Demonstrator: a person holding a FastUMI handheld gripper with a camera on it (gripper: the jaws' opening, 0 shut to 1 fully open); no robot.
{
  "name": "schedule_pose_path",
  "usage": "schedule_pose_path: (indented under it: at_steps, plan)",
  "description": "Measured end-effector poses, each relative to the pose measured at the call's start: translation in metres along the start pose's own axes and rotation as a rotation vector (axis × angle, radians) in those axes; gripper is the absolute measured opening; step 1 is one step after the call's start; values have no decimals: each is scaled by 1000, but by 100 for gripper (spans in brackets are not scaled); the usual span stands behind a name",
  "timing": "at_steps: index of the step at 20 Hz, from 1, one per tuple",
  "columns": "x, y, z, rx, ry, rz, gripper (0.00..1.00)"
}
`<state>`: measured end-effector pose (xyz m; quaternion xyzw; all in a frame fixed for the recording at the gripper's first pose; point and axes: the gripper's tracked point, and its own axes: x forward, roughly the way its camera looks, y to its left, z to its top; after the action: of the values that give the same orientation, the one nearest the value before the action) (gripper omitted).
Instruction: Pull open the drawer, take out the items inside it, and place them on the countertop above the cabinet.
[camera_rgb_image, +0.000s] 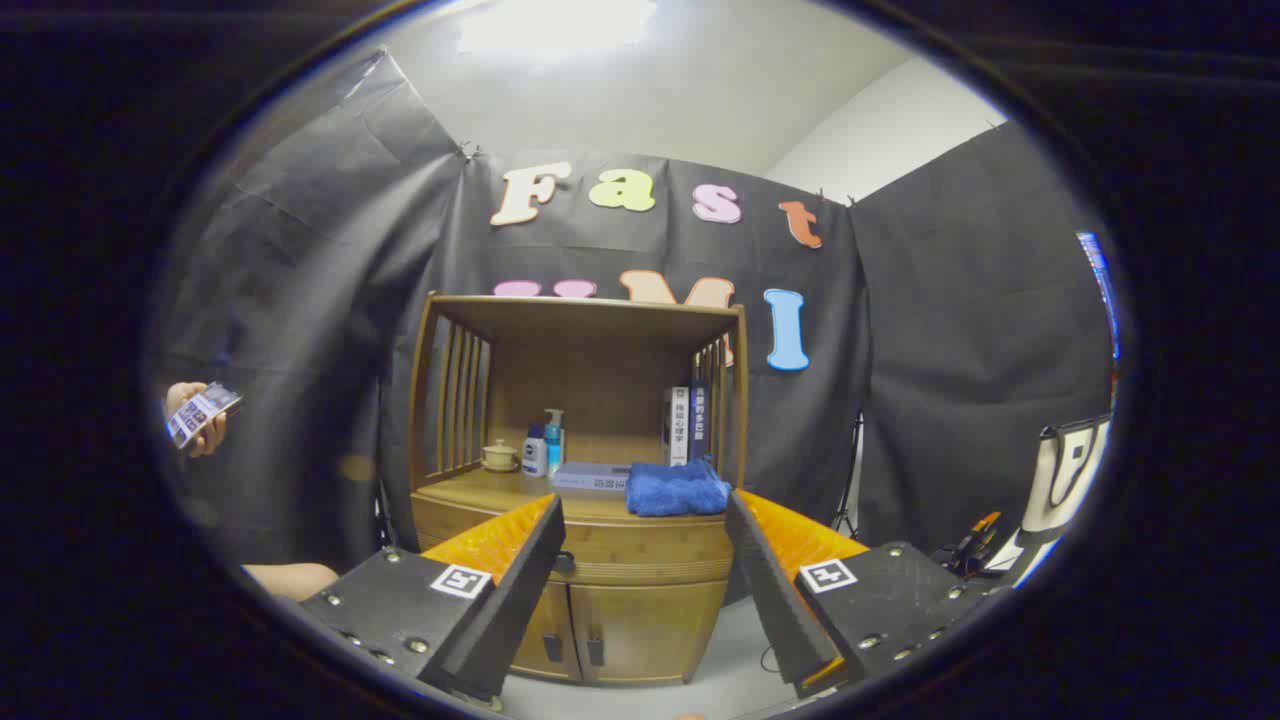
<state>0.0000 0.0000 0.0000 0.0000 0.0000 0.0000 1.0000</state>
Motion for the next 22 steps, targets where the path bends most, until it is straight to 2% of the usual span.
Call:
schedule_pose_path:
  at_steps: [7, 22]
  plan:
    - [7, 23, -13, -1, 57, 29, 97]
    - [67, 63, -30, 13, 73, 112, 97]
